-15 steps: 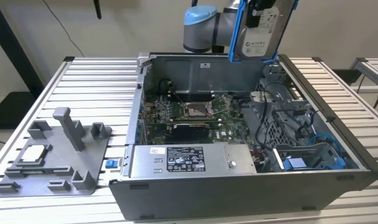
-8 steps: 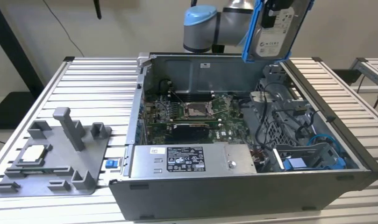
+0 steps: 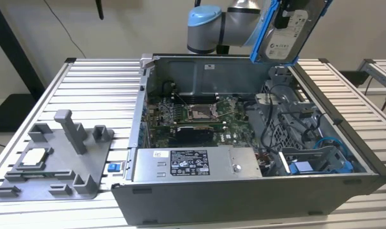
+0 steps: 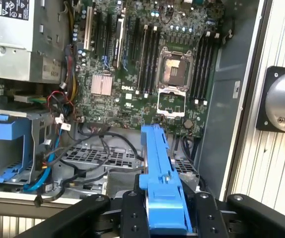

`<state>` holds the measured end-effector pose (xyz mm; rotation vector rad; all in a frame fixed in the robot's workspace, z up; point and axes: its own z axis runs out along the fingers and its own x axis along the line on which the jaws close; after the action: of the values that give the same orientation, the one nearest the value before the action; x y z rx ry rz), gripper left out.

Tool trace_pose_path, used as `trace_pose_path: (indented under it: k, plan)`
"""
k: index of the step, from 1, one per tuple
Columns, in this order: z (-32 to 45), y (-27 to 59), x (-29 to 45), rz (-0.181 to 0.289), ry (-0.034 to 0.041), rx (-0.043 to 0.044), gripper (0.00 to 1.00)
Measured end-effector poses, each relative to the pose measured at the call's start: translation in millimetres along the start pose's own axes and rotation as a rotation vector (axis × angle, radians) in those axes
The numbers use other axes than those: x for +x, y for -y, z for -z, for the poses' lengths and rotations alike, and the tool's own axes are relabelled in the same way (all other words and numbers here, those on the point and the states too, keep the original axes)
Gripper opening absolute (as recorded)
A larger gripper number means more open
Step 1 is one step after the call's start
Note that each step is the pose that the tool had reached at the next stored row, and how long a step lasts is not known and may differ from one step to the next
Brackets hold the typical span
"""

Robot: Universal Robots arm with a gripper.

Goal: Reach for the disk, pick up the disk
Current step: 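Pick up the disk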

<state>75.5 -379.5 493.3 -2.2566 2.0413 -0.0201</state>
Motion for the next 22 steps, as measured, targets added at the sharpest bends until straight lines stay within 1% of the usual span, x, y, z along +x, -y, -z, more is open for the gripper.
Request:
trace_pose_path:
  k: [9, 13, 18, 22]
  plan:
    - [0.0, 0.2, 0.1, 0.0, 0.0001, 0.0, 0.0]
    - [0.1, 0.1, 2.0, 0.0, 0.0, -0.0001, 0.0]
    - [0.4, -0.6, 8.3, 0.0, 0.0001, 0.0, 0.0]
    - [1.0, -1.4, 16.4, 0.0, 0.0, 0.0, 0.0]
